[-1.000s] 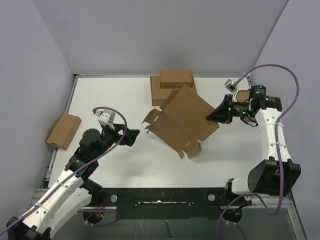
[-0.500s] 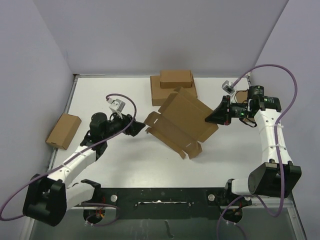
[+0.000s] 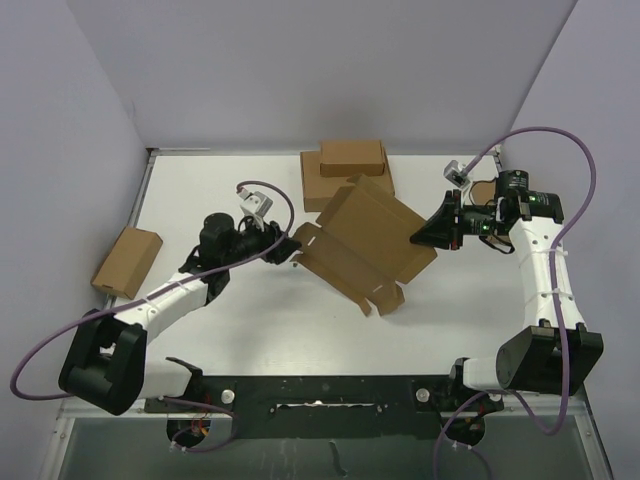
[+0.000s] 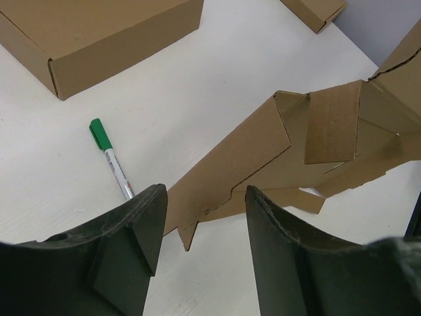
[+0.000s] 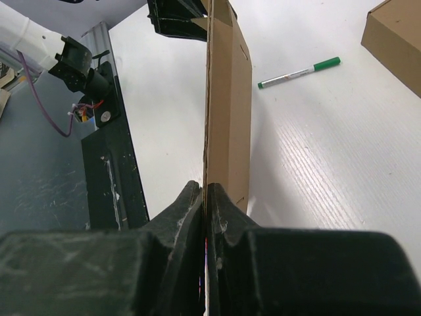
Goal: Fold the paper box
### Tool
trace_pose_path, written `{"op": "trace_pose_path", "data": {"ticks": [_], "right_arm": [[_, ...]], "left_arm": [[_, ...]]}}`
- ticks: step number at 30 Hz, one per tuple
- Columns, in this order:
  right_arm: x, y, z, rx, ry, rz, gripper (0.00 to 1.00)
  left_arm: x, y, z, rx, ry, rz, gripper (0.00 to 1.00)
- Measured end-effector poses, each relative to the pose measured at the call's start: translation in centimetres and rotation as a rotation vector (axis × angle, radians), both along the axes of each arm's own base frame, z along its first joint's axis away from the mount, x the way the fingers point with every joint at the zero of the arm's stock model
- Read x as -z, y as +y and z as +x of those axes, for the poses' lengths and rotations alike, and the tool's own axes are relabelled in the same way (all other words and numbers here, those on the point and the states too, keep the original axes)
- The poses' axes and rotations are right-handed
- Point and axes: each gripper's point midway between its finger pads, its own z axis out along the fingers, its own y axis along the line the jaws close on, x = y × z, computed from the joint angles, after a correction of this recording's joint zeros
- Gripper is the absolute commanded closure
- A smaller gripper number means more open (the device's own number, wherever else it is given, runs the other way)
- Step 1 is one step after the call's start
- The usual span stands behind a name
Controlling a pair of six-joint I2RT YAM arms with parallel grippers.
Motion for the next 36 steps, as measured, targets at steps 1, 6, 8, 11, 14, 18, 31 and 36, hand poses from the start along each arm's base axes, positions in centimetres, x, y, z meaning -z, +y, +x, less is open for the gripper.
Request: {"op": "trace_pose_path", "data": {"ticks": [1,6,8,11,14,18,31,36], "right_arm": [[0.0,0.0,0.0,0.0,0.0,0.0,1.0],[-0.1,0.0,0.0,0.001,-0.002,-0.007,1.0],[-0.3,-0.1,0.1,0.003,-0.01,-0.016,1.0],[-0.4,-0.2,0.3,0.01,-0.02,-0.037,1.0],[-0.6,-0.5,0.6,0.025,-0.025,-0.061,1.0],[-0.6,-0.9,1.1,0.047,-0.035,-0.091,1.0],[0.4,-1.6,2.2,0.08,-0.028,-0.149,0.97],[2.1,-1.8,2.6,0.085,0.02,-0.149,0.95]], "left_arm": [[0.2,-0.2,0.0,0.002,0.0,0.006,0.57],[0.7,-0.5,0.0,0.006,-0.009,0.03,0.76],[0.7,-0.5,0.1,0.002,-0.013,0.033,0.84],[0.8,-0.4,0.2,-0.003,-0.025,0.046,0.9],[0.8,-0.5,-0.1,0.004,-0.031,0.05,0.93],[1.2,-0.7,-1.4,0.018,-0.027,0.054,0.94],[2.6,-2.0,-2.7,0.014,-0.016,0.084,1.0],[4.0,-1.6,-2.8,0.002,0.009,0.101,1.0]]}}
